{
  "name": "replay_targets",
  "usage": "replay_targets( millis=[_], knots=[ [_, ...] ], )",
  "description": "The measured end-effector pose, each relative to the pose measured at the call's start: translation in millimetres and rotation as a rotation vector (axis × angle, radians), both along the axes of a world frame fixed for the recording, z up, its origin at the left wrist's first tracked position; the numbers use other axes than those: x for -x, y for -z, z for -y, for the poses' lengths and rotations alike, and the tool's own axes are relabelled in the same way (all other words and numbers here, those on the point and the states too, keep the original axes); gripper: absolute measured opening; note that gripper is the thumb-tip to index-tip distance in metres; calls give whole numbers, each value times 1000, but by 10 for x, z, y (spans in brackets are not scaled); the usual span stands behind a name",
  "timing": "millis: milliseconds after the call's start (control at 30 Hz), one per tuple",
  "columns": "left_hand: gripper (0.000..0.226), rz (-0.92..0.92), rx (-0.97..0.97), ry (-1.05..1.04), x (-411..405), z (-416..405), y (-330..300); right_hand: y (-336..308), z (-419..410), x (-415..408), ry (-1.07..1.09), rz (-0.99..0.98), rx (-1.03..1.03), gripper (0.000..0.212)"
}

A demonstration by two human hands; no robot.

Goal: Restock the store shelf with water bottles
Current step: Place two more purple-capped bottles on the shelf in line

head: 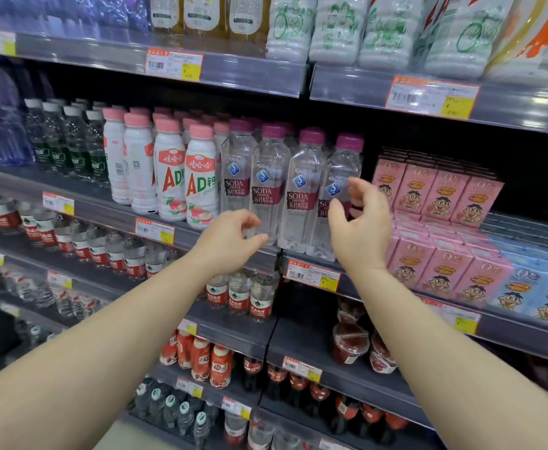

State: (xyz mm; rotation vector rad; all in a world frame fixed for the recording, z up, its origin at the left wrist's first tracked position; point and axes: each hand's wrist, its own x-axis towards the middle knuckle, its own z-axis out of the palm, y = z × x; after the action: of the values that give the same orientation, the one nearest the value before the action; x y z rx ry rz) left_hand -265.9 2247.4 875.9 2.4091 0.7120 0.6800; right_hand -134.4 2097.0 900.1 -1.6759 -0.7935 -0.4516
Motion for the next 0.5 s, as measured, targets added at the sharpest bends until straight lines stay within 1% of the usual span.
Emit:
replay_targets(
  millis=[100,200,333,500],
  knots=[
    [47,-27,-105,-103,144,-57,119,237,-189,206,-140,127,177,31],
    [52,-90,-185,-195,423,-157,270,399,-434,433,-242,236,360,33],
    [56,-219,-250,-309,1016,-439,447,491,-856,818,-357,270,585,44],
    [63,-328,-275,-459,1933,-813,539,651,-1531,1534,-429,407,892,64]
  ],
)
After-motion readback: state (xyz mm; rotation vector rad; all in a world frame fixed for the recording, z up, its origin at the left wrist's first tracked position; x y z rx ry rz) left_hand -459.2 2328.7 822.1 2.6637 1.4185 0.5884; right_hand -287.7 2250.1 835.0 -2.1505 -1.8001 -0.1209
